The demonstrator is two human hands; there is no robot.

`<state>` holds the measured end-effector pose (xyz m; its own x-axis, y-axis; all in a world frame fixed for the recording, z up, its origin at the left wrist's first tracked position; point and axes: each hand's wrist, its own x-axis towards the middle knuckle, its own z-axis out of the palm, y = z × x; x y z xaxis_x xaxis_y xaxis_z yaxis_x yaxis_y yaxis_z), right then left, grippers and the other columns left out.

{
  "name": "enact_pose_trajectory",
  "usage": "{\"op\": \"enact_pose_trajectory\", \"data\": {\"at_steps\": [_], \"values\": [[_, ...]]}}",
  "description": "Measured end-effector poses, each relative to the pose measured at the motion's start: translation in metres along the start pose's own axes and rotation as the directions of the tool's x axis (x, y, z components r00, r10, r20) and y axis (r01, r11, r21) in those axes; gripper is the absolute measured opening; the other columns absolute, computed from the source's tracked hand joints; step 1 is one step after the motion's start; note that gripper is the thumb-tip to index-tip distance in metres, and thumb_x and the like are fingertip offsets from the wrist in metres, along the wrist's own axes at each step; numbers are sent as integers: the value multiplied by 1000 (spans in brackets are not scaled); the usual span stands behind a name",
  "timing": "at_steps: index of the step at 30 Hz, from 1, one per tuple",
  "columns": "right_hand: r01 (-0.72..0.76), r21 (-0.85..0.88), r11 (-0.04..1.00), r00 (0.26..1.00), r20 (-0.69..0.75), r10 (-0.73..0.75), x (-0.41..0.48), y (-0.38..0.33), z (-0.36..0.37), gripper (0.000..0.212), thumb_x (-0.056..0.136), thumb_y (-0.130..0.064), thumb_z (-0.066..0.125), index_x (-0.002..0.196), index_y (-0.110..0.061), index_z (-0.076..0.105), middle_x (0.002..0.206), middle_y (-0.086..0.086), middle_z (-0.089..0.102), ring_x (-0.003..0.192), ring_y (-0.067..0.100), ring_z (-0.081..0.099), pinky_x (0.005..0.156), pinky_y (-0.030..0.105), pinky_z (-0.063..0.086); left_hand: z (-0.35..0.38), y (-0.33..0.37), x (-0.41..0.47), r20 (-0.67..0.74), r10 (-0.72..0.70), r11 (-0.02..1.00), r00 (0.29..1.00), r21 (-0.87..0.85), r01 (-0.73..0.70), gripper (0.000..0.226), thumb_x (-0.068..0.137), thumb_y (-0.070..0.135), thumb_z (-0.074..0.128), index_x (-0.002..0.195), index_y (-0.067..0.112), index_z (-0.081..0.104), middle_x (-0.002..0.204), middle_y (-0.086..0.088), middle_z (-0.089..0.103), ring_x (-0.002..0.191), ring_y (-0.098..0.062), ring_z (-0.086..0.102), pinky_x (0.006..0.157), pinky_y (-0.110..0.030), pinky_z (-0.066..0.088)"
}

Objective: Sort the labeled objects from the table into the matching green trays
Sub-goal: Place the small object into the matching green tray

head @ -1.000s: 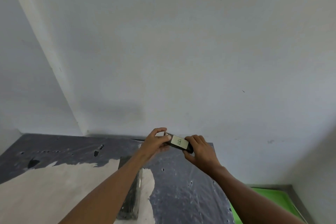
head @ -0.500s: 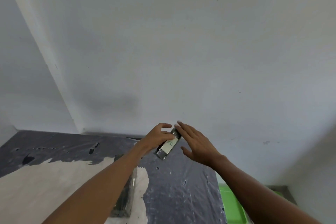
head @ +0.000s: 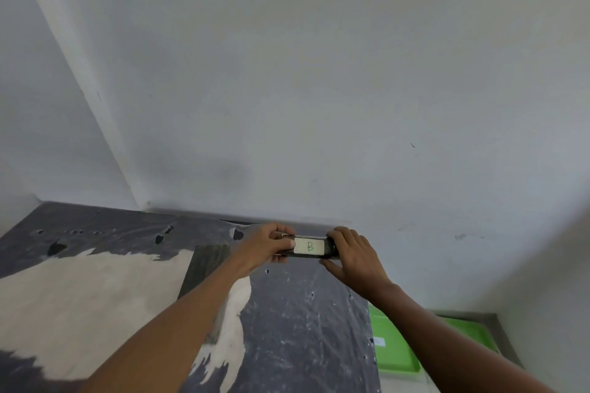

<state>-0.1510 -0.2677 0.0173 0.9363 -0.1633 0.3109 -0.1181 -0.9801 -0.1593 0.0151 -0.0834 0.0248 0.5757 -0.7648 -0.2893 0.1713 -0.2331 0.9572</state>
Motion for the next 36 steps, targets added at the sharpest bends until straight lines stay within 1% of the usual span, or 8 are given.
{"op": "enact_pose_trajectory", "data": {"at_steps": [5, 13, 20, 22, 24, 27, 30, 36], "values": [[65, -40, 997, 998, 10, -65, -28, -12, -4, 49, 86, -40, 65, 129, -20, 51, 120, 0, 61, 106, 24, 57, 87, 37, 48, 32, -17, -15, 23, 9, 1000, 1000, -17, -9, 23, 90, 13, 72, 113, 12, 66, 115, -17, 71, 98, -27, 70, 87, -39, 61], [-70, -45, 996, 996, 43, 72, -101, -7, -17, 44, 82, -34, 70, 121, -22, 53, 115, -2, 62, 102, 24, 56, 83, 37, 47, 84, -45, -33, 107, -25, 999, 994, 35, 22, 24, 94, 21, 68, 118, 17, 66, 115, -12, 72, 101, -28, 70, 84, -38, 59], [-184, -140, 973, 964, 167, 206, -188, 45, -34, 43, 81, -31, 71, 120, -20, 56, 114, 1, 62, 105, 27, 57, 85, 40, 49, 157, -85, -34, -40, -17, 948, 999, 318, 28, 11, 99, 21, 56, 107, 18, 63, 100, -9, 67, 83, -20, 62, 77, -36, 54], [-216, -141, 966, 956, 169, 239, -206, 72, -40, 45, 80, -29, 73, 120, -18, 57, 114, 2, 63, 104, 29, 58, 85, 41, 50, 180, -89, -27, -10, 5, 895, 1000, 447, 0, 10, 98, 20, 57, 106, 20, 63, 96, -7, 66, 77, -16, 59, 74, -30, 50], [-241, -146, 960, 949, 170, 264, -224, 102, -45, 47, 80, -29, 74, 122, -18, 57, 114, 3, 63, 105, 29, 58, 86, 41, 49, 208, -92, -16, 47, 20, 803, 999, 594, -44, 18, 98, 20, 56, 115, 17, 62, 108, -8, 69, 87, -17, 63, 77, -27, 48], [-236, -156, 959, 947, 186, 263, -249, 156, -51, 44, 85, -32, 68, 125, -19, 55, 118, 2, 61, 108, 27, 56, 89, 39, 47, 263, -97, 5, 138, 41, 570, 990, 810, -137, 34, 97, 19, 53, 131, 16, 54, 127, -11, 64, 109, -27, 63, 93, -32, 49], [-225, -159, 961, 943, 214, 256, -276, 224, -56, 43, 89, -34, 61, 128, -20, 52, 122, 1, 58, 111, 26, 53, 92, 38, 44, 335, -103, 29, 158, 84, 321, 984, 930, -177, 46, 96, 20, 50, 142, 20, 46, 147, -7, 47, 131, -28, 48, 105, -43, 45], [-247, -129, 960, 919, 282, 274, -343, 363, -72, 43, 87, -33, 62, 127, -19, 53, 120, 4, 59, 111, 28, 54, 92, 40, 45, 489, -116, 68, 72, 50, 155, 996, 985, -79, 56, 99, 28, 49, 151, 20, 32, 157, -12, 34, 143, -30, 36, 112, -44, 42]]}}
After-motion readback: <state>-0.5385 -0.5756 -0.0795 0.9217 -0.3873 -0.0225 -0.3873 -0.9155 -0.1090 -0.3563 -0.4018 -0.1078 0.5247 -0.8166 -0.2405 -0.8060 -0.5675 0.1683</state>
